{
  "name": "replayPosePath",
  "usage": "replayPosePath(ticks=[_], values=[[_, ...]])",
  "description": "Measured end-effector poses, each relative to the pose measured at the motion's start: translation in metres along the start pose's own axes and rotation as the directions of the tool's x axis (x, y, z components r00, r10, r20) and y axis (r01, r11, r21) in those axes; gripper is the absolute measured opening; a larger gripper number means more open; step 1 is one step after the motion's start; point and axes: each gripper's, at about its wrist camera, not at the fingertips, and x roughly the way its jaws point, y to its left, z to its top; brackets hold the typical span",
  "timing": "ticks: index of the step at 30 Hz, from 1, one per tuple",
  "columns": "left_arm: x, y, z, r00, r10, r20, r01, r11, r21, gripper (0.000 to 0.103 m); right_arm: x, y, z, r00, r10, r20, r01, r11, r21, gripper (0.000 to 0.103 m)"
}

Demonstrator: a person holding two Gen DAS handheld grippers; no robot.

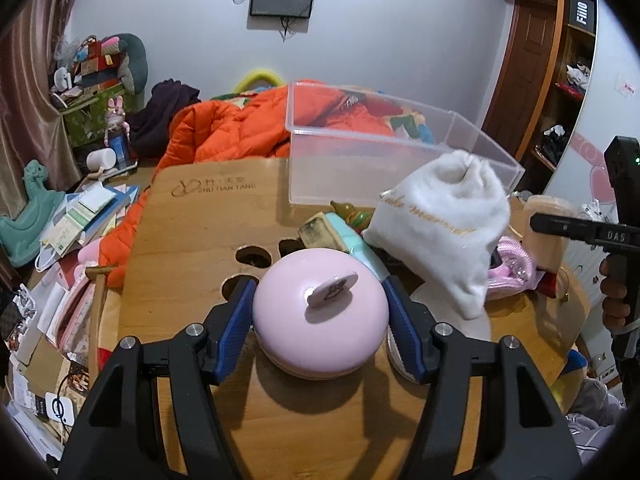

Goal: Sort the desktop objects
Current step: 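Lift and carry the pink jar and cream tub over the clear plastic box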

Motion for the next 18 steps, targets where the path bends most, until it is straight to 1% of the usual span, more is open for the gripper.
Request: replayPosePath(ticks=[7, 14, 16, 18], values=[[-0.014, -0.004, 0.009, 0.999, 0.002, 0.049, -0.002, 1.0, -0.002, 0.064, -0.016, 0.006, 0.003, 0.999, 0.023, 0.036, -0.023, 1.0, -0.003, 0.064], [-0.025, -0.012, 0.022, 0.996, 0.003, 0.091, -0.005, 1.0, 0.014, 0.064, -0.033, 0.017, 0.012, 0.997, 0.029, 0.076, -0.025, 0.999, -0.044, 0.064], [-0.029, -0.014, 0.027, 0.995, 0.012, 0.102, -0.015, 1.0, 0.027, 0.064, -0.036, 0.019, 0.016, 0.996, 0.034, 0.082, -0.029, 0.998, -0.05, 0.064], [-0.035, -0.016, 0.033, 0.991, 0.038, 0.126, -0.044, 0.998, 0.045, 0.064, -0.041, 0.02, 0.02, 0.996, 0.034, 0.088, -0.029, 0.998, -0.059, 0.064]])
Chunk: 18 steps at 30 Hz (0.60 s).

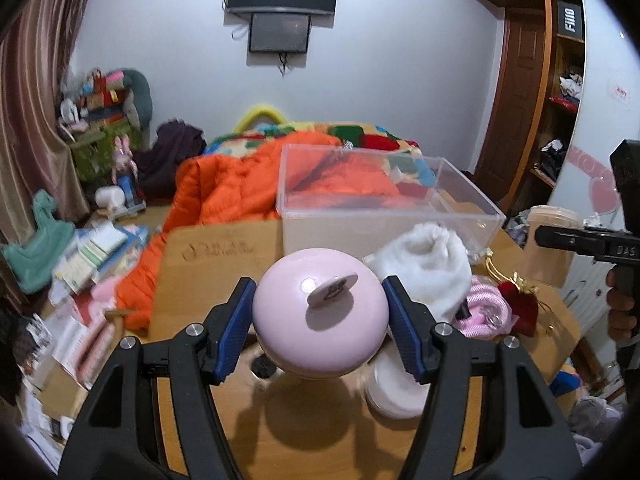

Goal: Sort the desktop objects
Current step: 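Lift and carry the pink jar and cream tub over the clear plastic box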

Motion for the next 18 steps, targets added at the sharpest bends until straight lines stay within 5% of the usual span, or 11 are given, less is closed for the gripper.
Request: replayPosePath(ticks=[18], values=[[0.01, 0.001, 0.064, 0.998, 0.034, 0.059, -0.038, 0.998, 0.058, 0.064, -0.013, 0.008, 0.062, 0.998, 0.017, 0.064, -0.013, 0.998, -0.069, 0.064]])
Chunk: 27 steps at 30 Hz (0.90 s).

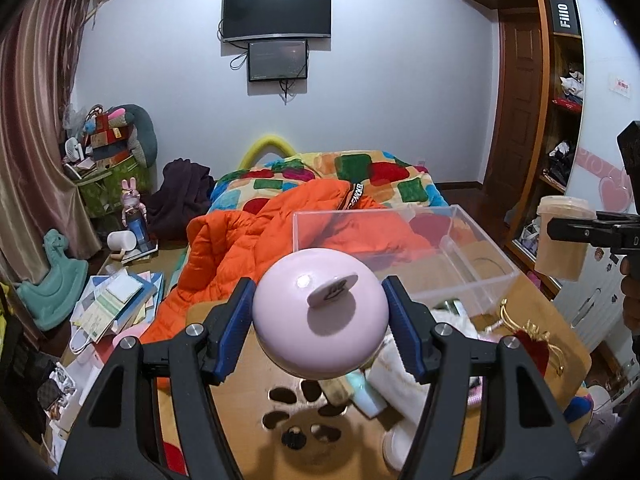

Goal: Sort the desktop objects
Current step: 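Lift and carry the pink jar and cream tub over the clear plastic box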

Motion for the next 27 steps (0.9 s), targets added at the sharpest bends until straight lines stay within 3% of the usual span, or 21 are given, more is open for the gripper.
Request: replayPosePath(ticks=[9, 16, 21, 27], values=[[0.029, -0.007, 0.021, 1.0, 0.016, -0.026, -0.015, 0.999, 0.033, 0.064, 0.023, 0.005, 0.027, 1.0, 0.03, 0.011, -0.029, 0.999, -0.024, 0.064], [0.062, -0.002, 0.041, 0.996, -0.051, -0.074, 0.049, 0.999, -0.023, 0.064, 0.055, 0.006, 0.039, 1.0, 0.021, -0.017, -0.021, 0.999, -0.044, 0.064], [0.092, -0.004, 0.05, 0.985, -0.106, -0.139, 0.099, 0.993, -0.058, 0.064, 0.081, 0.003, 0.042, 0.999, 0.003, -0.051, -0.006, 0.998, -0.055, 0.064], [0.124, -0.014, 0.048, 0.97, -0.117, -0.212, 0.11, 0.993, -0.043, 0.064, 0.11, -0.001, 0.035, 0.994, -0.042, -0.096, 0.035, 0.996, -0.078, 0.064]])
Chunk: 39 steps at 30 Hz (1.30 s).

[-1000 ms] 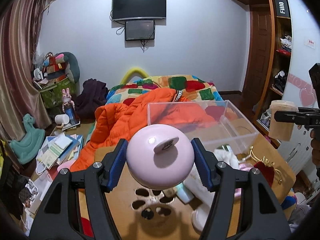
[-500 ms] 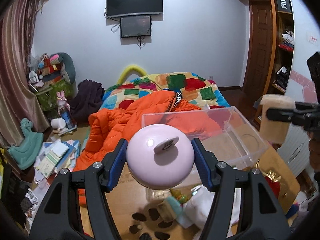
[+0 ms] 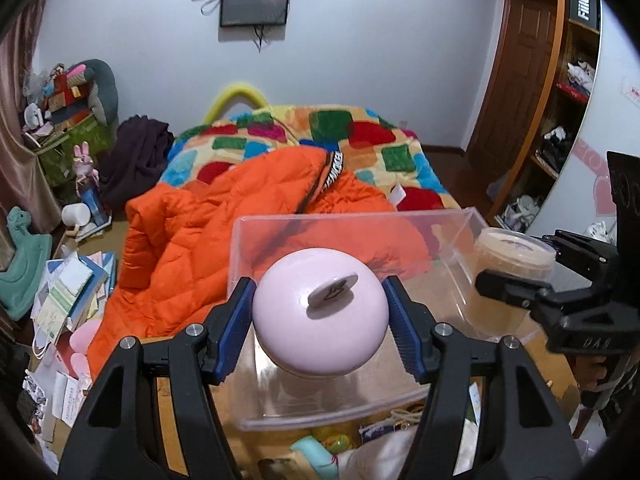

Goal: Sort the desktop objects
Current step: 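Lift and carry the pink jar and cream tub over the clear plastic box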

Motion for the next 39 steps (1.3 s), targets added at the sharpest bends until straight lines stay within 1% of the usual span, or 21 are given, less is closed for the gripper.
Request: replayPosePath(ticks=[6, 10, 16, 19, 23, 26, 30, 32, 34, 36, 38, 39], values=[[0.024, -0.009, -0.004, 0.999, -0.007, -0.051, 0.008, 1.0, 0.028, 0.064, 0.024, -0.011, -0.011, 0.999, -0.012, -0.042, 0.013, 1.0, 0.019, 0.064], [0.035, -0.015, -0.008, 0.997, -0.014, -0.075, 0.02, 0.997, 0.074, 0.064, 0.032, -0.014, -0.013, 0.998, -0.024, -0.049, 0.025, 1.0, 0.012, 0.064], [0.048, -0.019, -0.012, 0.994, -0.011, -0.11, 0.023, 0.994, 0.103, 0.064, 0.039, -0.007, -0.011, 0.997, -0.063, -0.043, 0.061, 0.997, -0.055, 0.064], [0.053, -0.019, -0.013, 0.993, 0.002, -0.119, 0.011, 0.994, 0.113, 0.064, 0.044, -0.001, -0.012, 0.995, -0.08, -0.053, 0.075, 0.993, -0.091, 0.064], [0.057, -0.022, -0.016, 0.992, 0.035, -0.117, -0.018, 0.989, 0.147, 0.064, 0.046, 0.005, -0.014, 0.993, -0.098, -0.059, 0.09, 0.989, -0.12, 0.064], [0.056, -0.024, -0.017, 0.993, 0.036, -0.111, -0.018, 0.987, 0.162, 0.064, 0.048, 0.007, -0.014, 0.992, -0.105, -0.07, 0.095, 0.986, -0.134, 0.064], [0.054, -0.027, -0.017, 0.993, 0.058, -0.098, -0.039, 0.981, 0.189, 0.064, 0.049, 0.008, -0.015, 0.99, -0.112, -0.083, 0.099, 0.985, -0.142, 0.064], [0.054, -0.026, -0.017, 0.994, 0.053, -0.1, -0.034, 0.983, 0.183, 0.064, 0.049, 0.008, -0.016, 0.99, -0.11, -0.09, 0.097, 0.986, -0.136, 0.065], [0.052, -0.026, -0.017, 0.994, 0.049, -0.098, -0.032, 0.984, 0.176, 0.067, 0.048, 0.009, -0.015, 0.989, -0.118, -0.09, 0.105, 0.984, -0.142, 0.066], [0.048, -0.025, -0.017, 0.995, 0.052, -0.085, -0.037, 0.985, 0.169, 0.072, 0.044, 0.013, -0.016, 0.987, -0.146, -0.068, 0.133, 0.978, -0.16, 0.066], [0.042, -0.023, -0.015, 0.996, 0.051, -0.067, -0.04, 0.987, 0.158, 0.073, 0.039, 0.018, -0.016, 0.985, -0.167, -0.044, 0.156, 0.97, -0.185, 0.07], [0.039, -0.022, -0.014, 0.997, 0.051, -0.063, -0.041, 0.987, 0.155, 0.074, 0.034, 0.022, -0.016, 0.985, -0.17, -0.031, 0.161, 0.967, -0.196, 0.075]])
